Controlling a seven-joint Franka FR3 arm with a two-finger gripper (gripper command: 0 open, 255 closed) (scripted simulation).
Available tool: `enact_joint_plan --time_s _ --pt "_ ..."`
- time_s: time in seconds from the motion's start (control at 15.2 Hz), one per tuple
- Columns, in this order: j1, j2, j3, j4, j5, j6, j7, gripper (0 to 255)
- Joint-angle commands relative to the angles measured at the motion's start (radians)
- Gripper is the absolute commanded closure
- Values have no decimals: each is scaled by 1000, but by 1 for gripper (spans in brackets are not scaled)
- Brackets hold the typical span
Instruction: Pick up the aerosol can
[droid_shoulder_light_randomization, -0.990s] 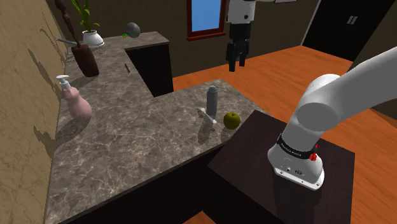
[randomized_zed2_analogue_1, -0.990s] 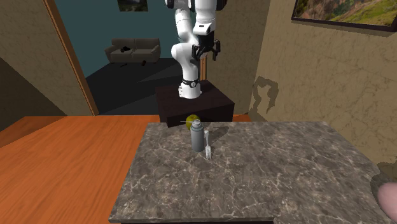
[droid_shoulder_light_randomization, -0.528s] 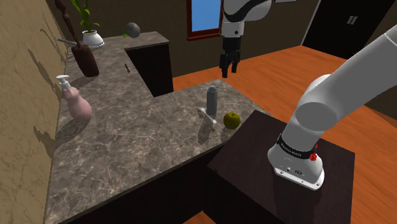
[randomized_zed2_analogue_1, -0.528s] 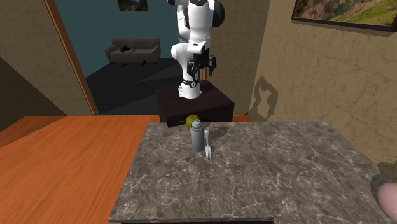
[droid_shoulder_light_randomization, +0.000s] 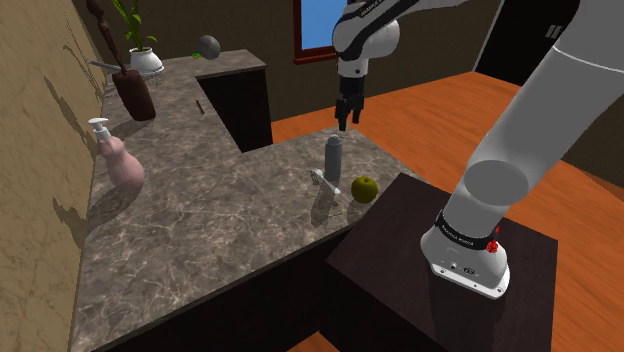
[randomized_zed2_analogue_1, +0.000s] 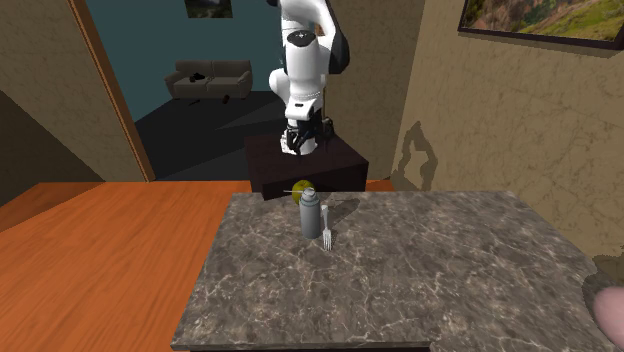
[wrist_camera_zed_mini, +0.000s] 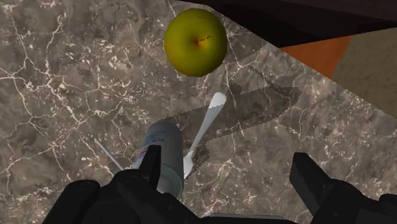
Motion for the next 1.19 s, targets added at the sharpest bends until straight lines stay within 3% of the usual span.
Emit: enact_joint_plan --time_s 0.0,0.4,1.06,1.12 --pt "-4 80 -13 40 21 39 -38 0" --pt "-32 318 -26 185 104 124 -150 0" --pt "-40 395 -14 169 139 211 -180 0" --pt "-40 394 -14 168 139 211 -180 255"
